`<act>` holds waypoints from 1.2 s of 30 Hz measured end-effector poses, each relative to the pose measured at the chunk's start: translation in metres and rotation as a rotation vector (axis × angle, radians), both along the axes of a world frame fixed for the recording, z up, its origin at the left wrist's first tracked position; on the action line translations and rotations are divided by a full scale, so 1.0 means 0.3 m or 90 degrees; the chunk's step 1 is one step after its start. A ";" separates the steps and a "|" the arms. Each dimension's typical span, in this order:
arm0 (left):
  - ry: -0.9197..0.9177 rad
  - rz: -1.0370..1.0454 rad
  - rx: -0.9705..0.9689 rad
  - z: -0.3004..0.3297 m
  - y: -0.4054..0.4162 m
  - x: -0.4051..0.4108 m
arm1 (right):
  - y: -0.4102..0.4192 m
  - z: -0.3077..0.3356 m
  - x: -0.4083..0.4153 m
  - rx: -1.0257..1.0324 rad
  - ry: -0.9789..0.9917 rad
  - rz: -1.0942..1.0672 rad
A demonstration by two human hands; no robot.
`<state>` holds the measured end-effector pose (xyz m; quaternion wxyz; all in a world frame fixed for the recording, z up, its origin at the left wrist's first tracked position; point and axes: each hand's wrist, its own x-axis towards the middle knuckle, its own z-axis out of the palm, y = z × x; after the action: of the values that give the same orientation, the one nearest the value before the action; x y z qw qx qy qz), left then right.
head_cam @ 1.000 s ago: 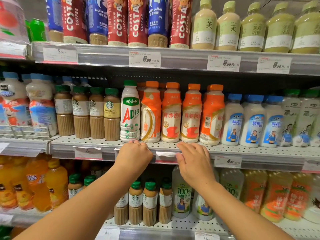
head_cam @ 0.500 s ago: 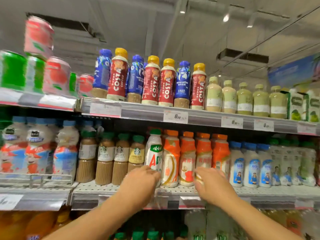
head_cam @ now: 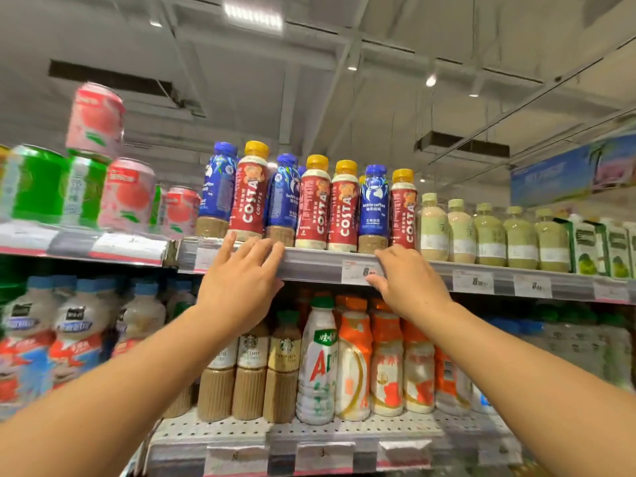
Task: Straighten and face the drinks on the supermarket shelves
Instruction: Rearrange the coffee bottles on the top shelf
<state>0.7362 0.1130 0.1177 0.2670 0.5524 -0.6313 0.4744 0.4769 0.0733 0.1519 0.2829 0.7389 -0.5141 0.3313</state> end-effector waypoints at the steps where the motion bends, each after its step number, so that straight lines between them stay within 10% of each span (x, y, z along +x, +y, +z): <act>1: 0.005 -0.008 -0.012 0.004 -0.004 -0.006 | -0.012 0.002 0.002 -0.014 0.011 -0.010; 36: 0.199 0.111 -0.020 0.604 -0.167 0.093 | -0.036 0.089 0.027 -0.028 0.025 -0.069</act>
<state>0.7642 0.0628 0.2989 0.3285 0.6681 -0.5239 0.4139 0.4850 0.0624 0.1787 0.3266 0.7099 -0.5404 0.3121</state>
